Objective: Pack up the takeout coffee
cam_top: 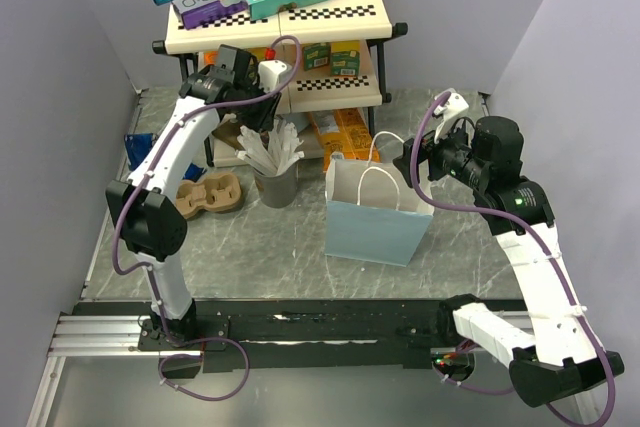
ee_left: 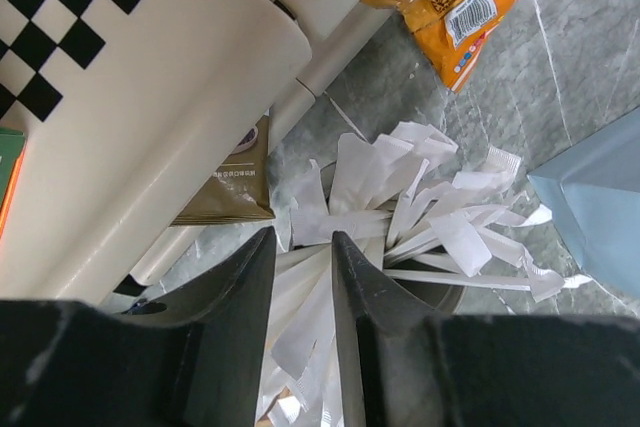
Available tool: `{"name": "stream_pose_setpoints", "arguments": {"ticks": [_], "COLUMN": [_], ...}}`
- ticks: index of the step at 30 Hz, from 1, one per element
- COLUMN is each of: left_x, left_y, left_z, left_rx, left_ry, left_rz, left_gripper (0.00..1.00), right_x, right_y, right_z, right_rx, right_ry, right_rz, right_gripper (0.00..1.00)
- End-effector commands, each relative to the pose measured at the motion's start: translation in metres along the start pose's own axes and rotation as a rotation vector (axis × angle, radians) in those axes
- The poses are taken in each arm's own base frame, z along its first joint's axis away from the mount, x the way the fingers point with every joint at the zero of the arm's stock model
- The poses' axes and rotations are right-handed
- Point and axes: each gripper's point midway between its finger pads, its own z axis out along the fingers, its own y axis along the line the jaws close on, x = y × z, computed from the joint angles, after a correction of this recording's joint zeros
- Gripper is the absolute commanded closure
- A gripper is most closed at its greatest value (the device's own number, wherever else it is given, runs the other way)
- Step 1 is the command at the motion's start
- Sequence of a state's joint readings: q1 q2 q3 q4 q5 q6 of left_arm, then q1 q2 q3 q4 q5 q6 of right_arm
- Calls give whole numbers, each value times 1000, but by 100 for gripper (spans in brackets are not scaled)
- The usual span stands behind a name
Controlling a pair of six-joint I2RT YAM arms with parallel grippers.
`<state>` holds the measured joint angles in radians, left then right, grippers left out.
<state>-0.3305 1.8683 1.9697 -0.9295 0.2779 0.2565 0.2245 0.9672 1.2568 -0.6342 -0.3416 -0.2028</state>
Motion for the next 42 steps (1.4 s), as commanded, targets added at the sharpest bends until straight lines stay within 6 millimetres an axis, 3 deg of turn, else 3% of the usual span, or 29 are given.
{"name": "stream_pose_setpoints", "arguments": {"ticks": [1, 6, 12, 17, 23, 28, 37, 42], "left_x": [-16, -18, -24, -36, -58, -63, -68, -98], "left_y": [9, 1, -6, -7, -10, -16, -39, -52], "left_z": [-2, -1, -9, -35, -86, -112, -142, -180], "left_rx": [-39, 6, 33, 0, -63, -67, -4, 1], "left_ry": [-43, -50, -76, -122, -226, -272, -348, -494], "left_rz": [-9, -4, 8, 43, 104, 137, 187, 235], "left_gripper": [66, 75, 99, 99, 99, 99, 99, 99], "right_x": [-20, -18, -15, -16, -16, -22, -38, -47], "right_y": [-3, -4, -4, -4, -3, 0, 37, 40], "right_z": [-3, -2, -2, -3, 0, -1, -6, -6], "right_rx": [8, 13, 16, 18, 5, -16, -242, -258], "right_ry": [-68, -63, -60, -61, -58, -69, -106, -121], "right_rz": [-18, -19, -21, -24, -20, -27, -73, -68], "right_gripper": [1, 2, 2, 1, 1, 1, 2, 1]}}
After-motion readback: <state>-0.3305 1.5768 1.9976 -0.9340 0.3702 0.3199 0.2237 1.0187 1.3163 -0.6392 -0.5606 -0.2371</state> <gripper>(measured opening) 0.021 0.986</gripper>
